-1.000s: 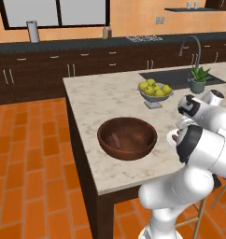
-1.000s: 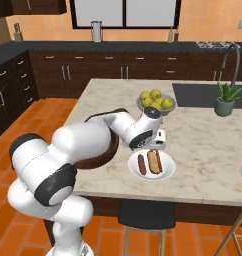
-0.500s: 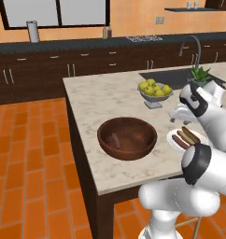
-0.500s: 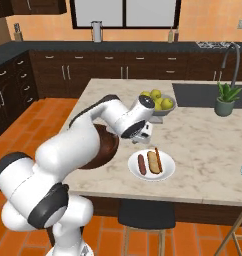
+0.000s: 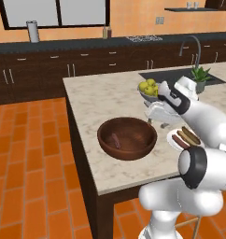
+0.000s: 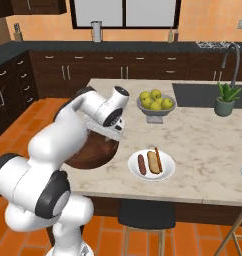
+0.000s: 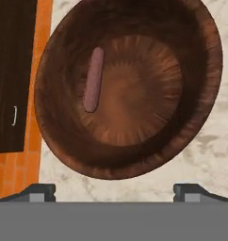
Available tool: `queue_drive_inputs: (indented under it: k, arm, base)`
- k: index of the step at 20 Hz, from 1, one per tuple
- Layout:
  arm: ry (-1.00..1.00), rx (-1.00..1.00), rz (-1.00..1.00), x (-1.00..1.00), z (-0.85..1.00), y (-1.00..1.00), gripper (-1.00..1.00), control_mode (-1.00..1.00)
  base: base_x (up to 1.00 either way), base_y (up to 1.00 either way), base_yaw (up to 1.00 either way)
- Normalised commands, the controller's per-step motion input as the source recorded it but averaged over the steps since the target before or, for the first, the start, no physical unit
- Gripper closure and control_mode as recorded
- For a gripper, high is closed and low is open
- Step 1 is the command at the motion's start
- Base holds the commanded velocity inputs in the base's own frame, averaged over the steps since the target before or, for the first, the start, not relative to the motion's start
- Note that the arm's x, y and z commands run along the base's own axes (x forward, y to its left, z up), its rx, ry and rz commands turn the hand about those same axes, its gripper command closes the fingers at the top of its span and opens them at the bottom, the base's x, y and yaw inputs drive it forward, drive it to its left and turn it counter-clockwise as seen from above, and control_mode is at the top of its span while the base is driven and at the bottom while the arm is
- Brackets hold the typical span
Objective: Place one bun and one sausage from the bowl on each plate.
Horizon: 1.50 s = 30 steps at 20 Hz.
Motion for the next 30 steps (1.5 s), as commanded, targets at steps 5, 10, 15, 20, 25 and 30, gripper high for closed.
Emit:
queue_drive_inputs:
  k: [5,10,15,20,25,30]
  arm:
    - [0.11,0.05,0.13,0.1,-0.91,1.0,-1.0,-1.0]
    - [0.0,-0.01,0.07,0.75,0.0,0.82,-1.0,-1.0]
    - [0.01,0.0,0.07,0.52,-0.27,0.12,-1.0,-1.0]
    - [-0.01,0.0,0.15,0.38,-0.72,-0.02,-1.0,-1.0]
    - [0.0,0.0,0.1,0.16,-0.51,0.24,-1.0,-1.0]
    - [-0.03,0.0,0.01,0.03,-0.17,0.19,-1.0,-1.0]
  base:
    - [0.0,0.0,0.0]
    - [0.0,0.0,0.0]
    - [0.0,0.0,0.0]
    - [0.0,0.0,0.0]
    - [0.0,0.0,0.0]
    - [0.0,0.0,0.0]
